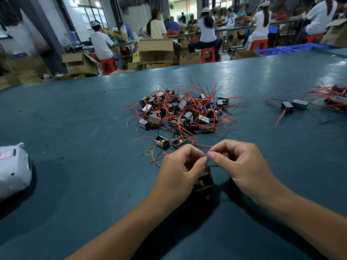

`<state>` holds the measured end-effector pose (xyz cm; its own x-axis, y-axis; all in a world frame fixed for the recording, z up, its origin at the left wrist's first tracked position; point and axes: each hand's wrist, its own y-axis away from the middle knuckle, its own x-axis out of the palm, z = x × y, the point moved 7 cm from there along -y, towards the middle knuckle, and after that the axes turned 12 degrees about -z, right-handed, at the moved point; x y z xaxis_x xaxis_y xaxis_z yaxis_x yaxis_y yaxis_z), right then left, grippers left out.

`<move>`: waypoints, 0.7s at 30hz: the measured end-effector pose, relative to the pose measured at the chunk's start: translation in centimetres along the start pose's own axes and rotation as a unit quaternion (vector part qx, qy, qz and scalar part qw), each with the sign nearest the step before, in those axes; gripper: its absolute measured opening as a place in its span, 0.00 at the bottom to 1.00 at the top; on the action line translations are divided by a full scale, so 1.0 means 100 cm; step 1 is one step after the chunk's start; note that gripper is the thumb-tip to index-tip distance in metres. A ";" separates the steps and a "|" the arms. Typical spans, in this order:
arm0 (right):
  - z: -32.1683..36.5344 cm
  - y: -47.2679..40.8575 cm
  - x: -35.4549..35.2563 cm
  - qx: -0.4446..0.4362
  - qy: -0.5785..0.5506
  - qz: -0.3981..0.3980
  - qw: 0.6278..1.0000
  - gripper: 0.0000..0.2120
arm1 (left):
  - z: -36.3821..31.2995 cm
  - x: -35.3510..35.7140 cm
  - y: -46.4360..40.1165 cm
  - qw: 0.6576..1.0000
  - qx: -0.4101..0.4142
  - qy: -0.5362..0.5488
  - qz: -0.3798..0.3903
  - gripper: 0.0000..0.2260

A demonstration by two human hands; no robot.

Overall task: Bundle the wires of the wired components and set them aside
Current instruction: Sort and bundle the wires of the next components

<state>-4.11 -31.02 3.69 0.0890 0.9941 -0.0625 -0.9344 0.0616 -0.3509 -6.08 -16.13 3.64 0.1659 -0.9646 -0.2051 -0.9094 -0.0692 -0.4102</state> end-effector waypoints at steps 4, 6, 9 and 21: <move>0.006 0.003 0.002 -0.029 0.023 0.027 0.999 0.05 | -0.015 -0.010 -0.003 0.995 0.066 -0.059 -0.037 0.03; 0.012 0.005 0.004 -0.057 0.053 0.041 0.996 0.03 | -0.028 -0.014 -0.005 0.985 0.130 -0.106 -0.036 0.02; 0.018 0.007 0.005 -0.079 0.076 0.053 0.993 0.02 | -0.039 -0.016 -0.005 0.960 0.206 -0.189 -0.020 0.03; 0.040 0.013 0.010 -0.204 0.186 0.064 0.959 0.03 | -0.027 -0.013 -0.008 0.976 0.115 -0.175 0.054 0.06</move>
<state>-6.60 -29.63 6.89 0.1700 0.8855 -0.4323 -0.7403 -0.1748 -0.6491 -6.61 -15.53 6.65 0.2308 -0.8144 -0.5324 -0.8256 0.1257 -0.5501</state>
